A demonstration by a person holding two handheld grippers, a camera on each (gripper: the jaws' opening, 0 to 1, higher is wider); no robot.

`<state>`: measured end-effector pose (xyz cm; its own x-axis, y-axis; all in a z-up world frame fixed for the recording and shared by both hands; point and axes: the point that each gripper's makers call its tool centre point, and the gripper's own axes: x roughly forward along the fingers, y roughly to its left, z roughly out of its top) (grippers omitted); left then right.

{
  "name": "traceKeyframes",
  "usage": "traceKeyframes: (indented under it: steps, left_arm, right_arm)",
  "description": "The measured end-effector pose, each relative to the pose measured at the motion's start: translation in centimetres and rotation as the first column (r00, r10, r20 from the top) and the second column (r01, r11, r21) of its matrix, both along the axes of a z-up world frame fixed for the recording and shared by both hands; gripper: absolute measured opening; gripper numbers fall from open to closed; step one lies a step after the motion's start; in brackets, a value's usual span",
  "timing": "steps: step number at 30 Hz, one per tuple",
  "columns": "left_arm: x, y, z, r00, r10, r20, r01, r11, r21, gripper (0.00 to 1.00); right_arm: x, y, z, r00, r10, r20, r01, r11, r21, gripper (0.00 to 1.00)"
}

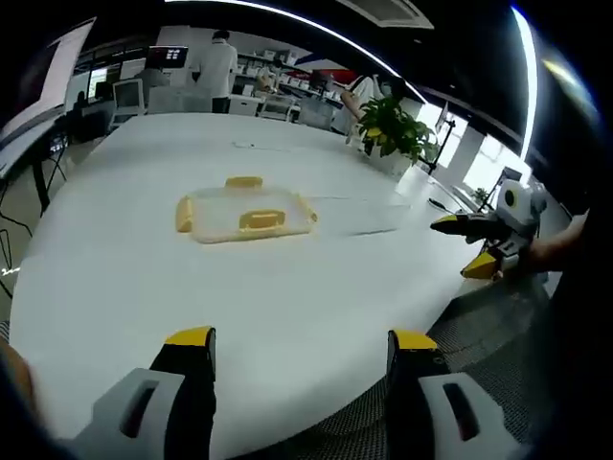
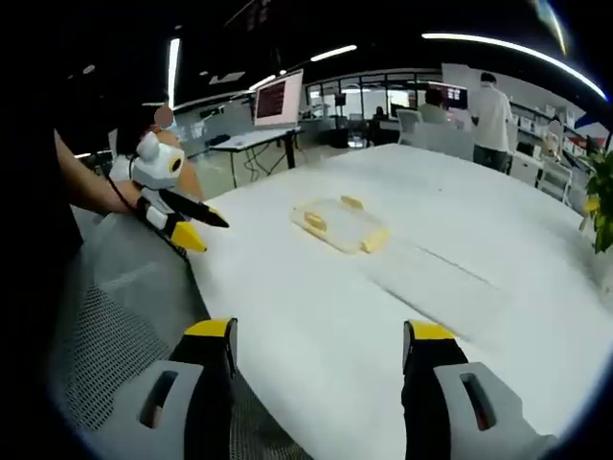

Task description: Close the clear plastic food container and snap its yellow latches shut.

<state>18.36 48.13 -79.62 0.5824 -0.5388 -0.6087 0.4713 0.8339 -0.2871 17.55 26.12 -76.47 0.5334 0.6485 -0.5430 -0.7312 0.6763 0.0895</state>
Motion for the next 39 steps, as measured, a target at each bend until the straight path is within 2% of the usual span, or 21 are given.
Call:
traceKeyframes:
  steps: [2, 4, 7, 8, 9, 10, 12, 16, 18, 19, 22, 24, 26, 27, 29, 32, 34, 35, 39]
  left_arm:
    - [-0.1, -0.2, 0.0, 1.0, -0.008, -0.003, 0.008, 1.0, 0.006, 0.73]
    - [-0.2, -0.3, -0.1, 0.999, -0.039, 0.014, 0.039, 0.998, 0.041, 0.78]
    - [-0.2, -0.7, 0.4, 0.998, -0.052, 0.034, 0.051, 0.998, 0.038, 0.79]
    - [-0.1, -0.6, 0.1, 0.998, -0.054, 0.032, 0.053, 0.997, 0.048, 0.8]
    - [-0.5, -0.4, -0.6, 0.998, -0.068, 0.005, 0.067, 0.995, 0.08, 0.8]
    - [-0.7, -0.4, -0.9, 0.997, -0.071, -0.015, 0.072, 0.994, 0.077, 0.8]
    - [-0.9, -0.7, -0.9, 0.997, -0.075, -0.03, 0.077, 0.996, 0.05, 0.79]
    - [-1.0, -1.2, -0.2, 0.995, -0.096, -0.007, 0.097, 0.995, 0.022, 0.79]
    - [-1.1, -1.9, 0.6, 0.984, -0.174, 0.047, 0.172, 0.984, 0.053, 0.78]
    - [-1.3, -2.2, 0.7, 0.982, -0.185, 0.047, 0.183, 0.982, 0.048, 0.79]
    - [-1.8, -2.8, 1.1, 0.97, -0.237, 0.051, 0.235, 0.971, 0.035, 0.78]
    - [-2.1, -2.8, 1.4, 0.964, -0.261, 0.049, 0.26, 0.965, 0.022, 0.77]
    - [-1.7, -2.5, 2.0, 0.965, -0.257, 0.045, 0.257, 0.966, 0.003, 0.74]
    - [-1.2, -2.5, 2.6, 0.97, -0.236, 0.061, 0.239, 0.97, -0.04, 0.74]
    - [-0.3, -2.3, 3.1, 0.973, -0.213, 0.085, 0.22, 0.973, -0.076, 0.74]
    - [0.3, -1.7, 3.0, 0.974, -0.209, 0.087, 0.215, 0.975, -0.065, 0.71]
    - [1.2, -1.5, 4.2, 0.969, -0.195, 0.148, 0.208, 0.975, -0.076, 0.66]
    - [1.4, -1.4, 4.4, 0.968, -0.194, 0.156, 0.209, 0.974, -0.084, 0.66]
    - [2.3, -1.0, 3.9, 0.968, -0.203, 0.147, 0.215, 0.974, -0.077, 0.68]
  right_arm:
    - [0.0, -0.1, 0.0, 1.0, -0.006, 0.003, 0.006, 1.0, -0.004, 0.72]
    - [0.2, -0.1, -0.1, 1.0, -0.011, 0.004, 0.011, 1.0, 0.001, 0.76]
    - [0.2, 0.2, -0.1, 1.0, -0.015, 0.0, 0.015, 1.0, 0.018, 0.82]
    - [0.1, 0.4, 0.0, 1.0, -0.013, -0.001, 0.013, 0.999, 0.033, 0.84]
    - [0.0, 0.7, -0.2, 1.0, -0.018, -0.019, 0.019, 0.998, 0.059, 0.91]
    - [0.0, 0.7, -0.3, 0.999, -0.021, -0.028, 0.023, 0.998, 0.058, 0.93]
    - [0.0, 0.8, -0.1, 1.0, -0.017, -0.012, 0.017, 0.998, 0.058, 0.93]
    - [0.2, 1.0, 0.2, 1.0, -0.028, -0.006, 0.028, 0.997, 0.078, 0.94]
    - [0.0, 1.1, 0.0, 0.999, -0.026, -0.018, 0.028, 0.996, 0.082, 0.96]
    - [0.1, 1.1, 0.1, 0.999, -0.032, -0.029, 0.035, 0.995, 0.088, 0.96]
    - [0.4, 1.6, 1.0, 0.999, -0.031, -0.024, 0.033, 0.996, 0.084, 0.94]
    - [0.6, 2.2, 2.4, 1.0, -0.016, 0.013, 0.015, 0.995, 0.096, 0.9]
    - [1.3, 2.5, 3.2, 0.998, -0.058, -0.003, 0.058, 0.995, 0.082, 0.86]
    - [1.6, 3.2, 4.1, 0.996, -0.093, -0.012, 0.094, 0.987, 0.133, 0.85]
    - [2.4, 4.5, 5.5, 0.988, -0.153, -0.004, 0.15, 0.963, 0.223, 0.83]
    - [2.9, 5.6, 5.4, 0.984, -0.177, -0.014, 0.175, 0.957, 0.231, 0.75]
    - [3.5, 6.1, 5.1, 0.983, -0.183, -0.024, 0.183, 0.954, 0.239, 0.75]
    - [3.7, 6.2, 4.8, 0.982, -0.186, -0.036, 0.189, 0.952, 0.239, 0.76]
    - [4.4, 6.0, 3.6, 0.98, -0.194, -0.046, 0.199, 0.959, 0.199, 0.74]
